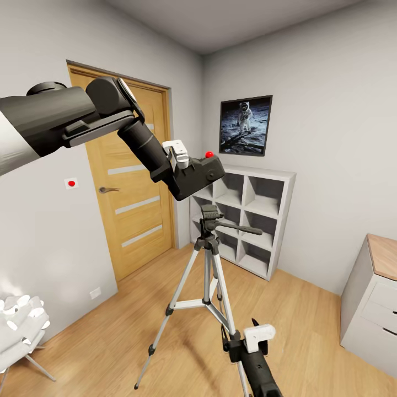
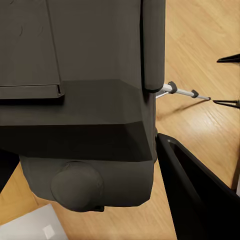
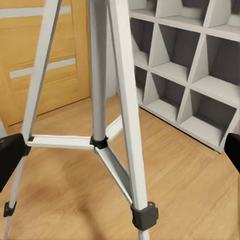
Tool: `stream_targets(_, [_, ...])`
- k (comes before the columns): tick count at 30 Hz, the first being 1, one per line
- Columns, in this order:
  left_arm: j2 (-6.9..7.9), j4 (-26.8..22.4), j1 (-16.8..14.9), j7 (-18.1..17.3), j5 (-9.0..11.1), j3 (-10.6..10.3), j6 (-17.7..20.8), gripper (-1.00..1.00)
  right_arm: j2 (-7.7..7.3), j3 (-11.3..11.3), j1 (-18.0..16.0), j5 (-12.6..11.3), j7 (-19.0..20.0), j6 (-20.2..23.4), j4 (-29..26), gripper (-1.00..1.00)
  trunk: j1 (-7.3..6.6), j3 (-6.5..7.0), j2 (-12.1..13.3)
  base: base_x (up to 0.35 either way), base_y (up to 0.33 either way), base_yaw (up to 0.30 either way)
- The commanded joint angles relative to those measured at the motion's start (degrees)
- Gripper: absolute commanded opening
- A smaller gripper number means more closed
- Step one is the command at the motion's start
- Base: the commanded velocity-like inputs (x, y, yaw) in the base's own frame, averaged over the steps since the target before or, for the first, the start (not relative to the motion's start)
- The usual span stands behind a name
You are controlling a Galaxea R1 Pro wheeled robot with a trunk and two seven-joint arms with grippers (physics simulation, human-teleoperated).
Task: Attach the digital camera to the camera tripod in the bedroom.
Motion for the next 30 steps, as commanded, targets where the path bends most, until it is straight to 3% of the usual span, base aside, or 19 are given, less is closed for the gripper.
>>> stream_targets(1, [0.04,0.0,-0.1,-0.1,0.1,-0.1,0.1,-1.0,0.02,0.1,-1.1,0.5,-0.1,1.5,-0.1,1.0,0.02,-0.01,0.0,0.0,0.0,0.0])
stream_targets(8, [0.08,0.1,-0.1,-0.1,0.1,-0.1,0.1,-1.0,0.02,1.3,-8.2,0.5,-0.2,8.3,-0.2,1.0,0.02,-0.01,0.0,0.0,0.0,0.0])
stream_targets(10, [0.15,0.1,-0.1,-0.1,0.1,-0.2,0.1,-1.0,0.02,1.4,-12.0,0.5,-0.2,13.0,-0.1,1.0,0.02,-0.01,0.0,0.0,0.0,0.0])
stream_targets(13, [0.29,0.1,-0.1,-0.1,0.1,-0.1,0.1,-1.0,0.02,1.5,-13.9,0.4,-0.1,15.8,-0.1,1.0,0.02,-0.01,0.0,0.0,0.0,0.0])
stream_targets(16, [0.33,0.1,-0.1,-0.1,0.1,-0.1,0.1,-1.0,0.02,1.9,-14.6,0.4,0.1,16.5,-0.1,1.0,0.02,-0.01,0.0,0.0,0.0,0.0])
stream_targets(21, [0.34,0.1,-0.1,-0.1,0.1,-0.1,0.1,-1.0,0.02,6.6,-14.9,0.5,0.3,17.0,-0.1,1.0,0.02,-0.01,0.0,0.0,0.0,0.0])
stream_targets(30, [0.36,0.0,-0.1,-0.1,0.1,-1.9,0.1,-1.0,0.02,7.9,-15.0,0.5,0.2,17.0,-0.2,1.0,0.02,-0.01,0.0,0.16,0.04,0.0])
